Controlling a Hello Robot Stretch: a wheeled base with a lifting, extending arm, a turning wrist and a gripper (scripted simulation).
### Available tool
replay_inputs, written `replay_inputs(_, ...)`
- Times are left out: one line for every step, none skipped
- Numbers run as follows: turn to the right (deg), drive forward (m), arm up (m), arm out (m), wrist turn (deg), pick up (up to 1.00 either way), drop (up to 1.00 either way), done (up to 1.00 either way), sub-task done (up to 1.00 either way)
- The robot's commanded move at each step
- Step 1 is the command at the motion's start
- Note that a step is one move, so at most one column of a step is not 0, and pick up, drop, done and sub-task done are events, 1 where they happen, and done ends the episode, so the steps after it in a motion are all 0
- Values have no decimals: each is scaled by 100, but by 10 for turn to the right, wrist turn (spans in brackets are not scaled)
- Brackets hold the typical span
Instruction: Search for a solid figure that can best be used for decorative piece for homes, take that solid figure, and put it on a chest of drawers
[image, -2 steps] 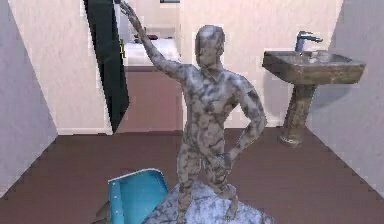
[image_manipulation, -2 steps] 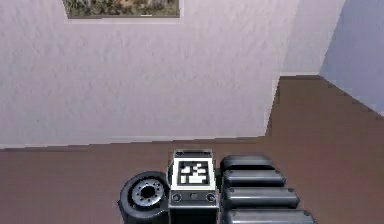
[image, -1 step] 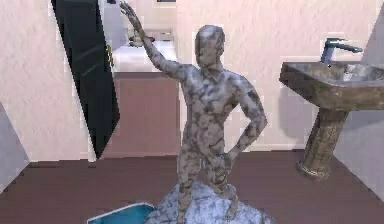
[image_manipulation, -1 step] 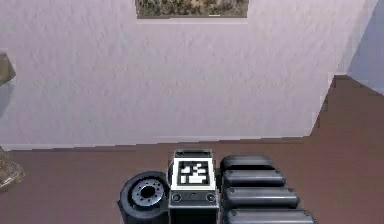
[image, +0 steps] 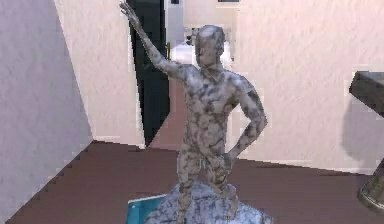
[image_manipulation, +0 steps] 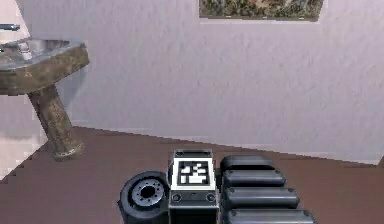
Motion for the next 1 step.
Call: replay_inputs(0, 100, 0, 0, 0, 0, 0, 0, 0)
